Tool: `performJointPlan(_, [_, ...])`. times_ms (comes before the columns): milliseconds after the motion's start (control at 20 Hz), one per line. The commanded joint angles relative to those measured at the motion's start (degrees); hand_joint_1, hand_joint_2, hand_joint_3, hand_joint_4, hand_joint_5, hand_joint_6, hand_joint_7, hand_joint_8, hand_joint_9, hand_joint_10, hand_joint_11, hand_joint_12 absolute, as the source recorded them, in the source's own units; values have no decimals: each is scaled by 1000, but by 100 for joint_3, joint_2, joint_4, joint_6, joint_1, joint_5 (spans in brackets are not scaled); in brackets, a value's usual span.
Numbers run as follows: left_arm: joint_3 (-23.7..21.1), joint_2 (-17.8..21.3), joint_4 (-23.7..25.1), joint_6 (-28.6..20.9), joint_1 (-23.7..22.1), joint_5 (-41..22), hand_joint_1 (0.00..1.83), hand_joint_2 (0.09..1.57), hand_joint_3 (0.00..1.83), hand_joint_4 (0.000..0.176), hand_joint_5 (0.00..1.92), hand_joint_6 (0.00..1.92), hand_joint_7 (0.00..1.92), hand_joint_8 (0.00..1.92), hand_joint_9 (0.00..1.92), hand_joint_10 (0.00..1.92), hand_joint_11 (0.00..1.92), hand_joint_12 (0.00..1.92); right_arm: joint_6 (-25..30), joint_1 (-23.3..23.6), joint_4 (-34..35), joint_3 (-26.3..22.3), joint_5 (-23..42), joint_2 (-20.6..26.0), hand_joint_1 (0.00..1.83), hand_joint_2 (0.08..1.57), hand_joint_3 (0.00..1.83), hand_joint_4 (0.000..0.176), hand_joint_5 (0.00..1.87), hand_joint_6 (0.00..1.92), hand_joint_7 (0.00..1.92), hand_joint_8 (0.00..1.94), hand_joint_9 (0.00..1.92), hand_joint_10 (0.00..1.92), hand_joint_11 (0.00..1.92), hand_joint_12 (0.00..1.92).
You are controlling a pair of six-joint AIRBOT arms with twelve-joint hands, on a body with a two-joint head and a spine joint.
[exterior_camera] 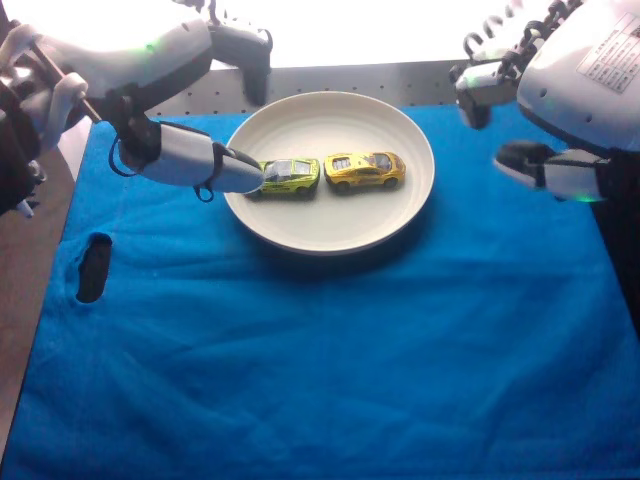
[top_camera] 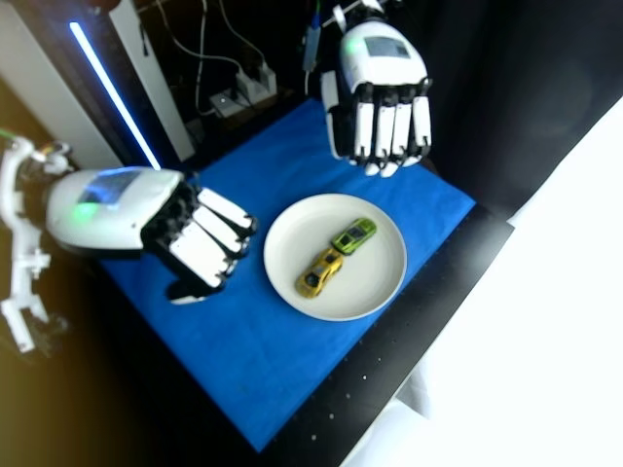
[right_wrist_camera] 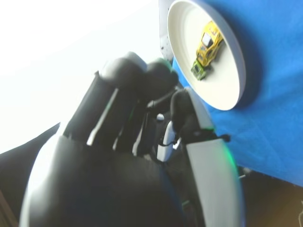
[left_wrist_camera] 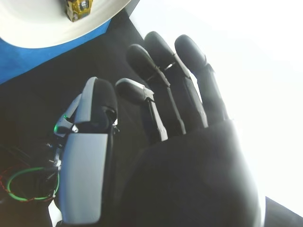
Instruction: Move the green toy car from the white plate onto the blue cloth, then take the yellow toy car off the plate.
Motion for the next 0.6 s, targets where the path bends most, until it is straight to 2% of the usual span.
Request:
performJointPlan(0, [21, -9, -4, 3, -37, -661, 836, 1016, 7, 9, 606, 107, 661, 82, 362, 728, 0, 1665, -44, 98, 25, 12, 685, -3, 1115, 1040, 22, 0, 841, 315, 659, 582, 532, 863, 226, 1591])
performJointPlan(50, [28, -10, -42, 3, -4, -644, 810, 1021, 2, 3, 610, 71, 710, 79, 396, 796, 0, 1714, -44, 98, 25, 11, 685, -3, 1121, 1041, 12, 0, 853, 294, 704, 613, 573, 913, 285, 1590])
performJointPlan(100, [27, -9, -71, 3, 24, -656, 797, 1021, 0, 12, 621, 51, 725, 72, 399, 852, 3, 1735, -44, 97, 30, 10, 685, -3, 1139, 1039, 5, 0, 873, 265, 736, 621, 600, 951, 318, 1619])
performJointPlan(150, [26, -9, -77, 3, 36, -671, 786, 1018, 0, 10, 643, 50, 699, 55, 346, 835, 0, 1698, -44, 97, 51, 11, 685, -3, 1146, 1040, 3, 0, 894, 243, 781, 636, 645, 995, 396, 1631])
performJointPlan(200, [26, -10, -78, 3, 43, -684, 811, 1012, 0, 0, 667, 53, 700, 51, 349, 838, 0, 1704, -44, 97, 69, 11, 685, -3, 1159, 1038, 1, 0, 919, 218, 816, 609, 670, 999, 430, 1630])
performJointPlan(250, [28, -11, -80, 3, 43, -675, 851, 993, 0, 0, 677, 35, 694, 29, 367, 699, 0, 1612, -44, 97, 77, 10, 685, -3, 1158, 1027, 0, 0, 953, 205, 892, 641, 771, 1044, 574, 1607])
performJointPlan(300, [33, -12, -80, 3, 43, -661, 851, 993, 0, 0, 677, 35, 694, 29, 367, 699, 0, 1612, -44, 96, 77, 10, 685, -3, 1158, 1027, 0, 0, 953, 205, 892, 641, 771, 1044, 574, 1607])
performJointPlan(400, [98, -70, -74, 5, 33, -543, 865, 972, 0, 0, 597, 2, 597, 0, 310, 653, 0, 1605, -44, 96, 78, 10, 685, -3, 1158, 1031, 0, 0, 964, 198, 871, 792, 786, 1137, 612, 1618])
performJointPlan(450, [200, -162, -36, 5, -50, -385, 877, 957, 0, 6, 582, 0, 571, 0, 298, 647, 0, 1600, -44, 96, 78, 10, 685, -3, 1169, 1034, 1, 0, 963, 202, 846, 845, 774, 1162, 615, 1633])
performJointPlan(550, [387, -350, 115, 5, -250, -67, 911, 901, 0, 0, 618, 15, 629, 23, 296, 774, 0, 1639, -44, 96, 81, 10, 685, -3, 1190, 1038, 2, 0, 954, 201, 828, 852, 762, 1165, 622, 1646])
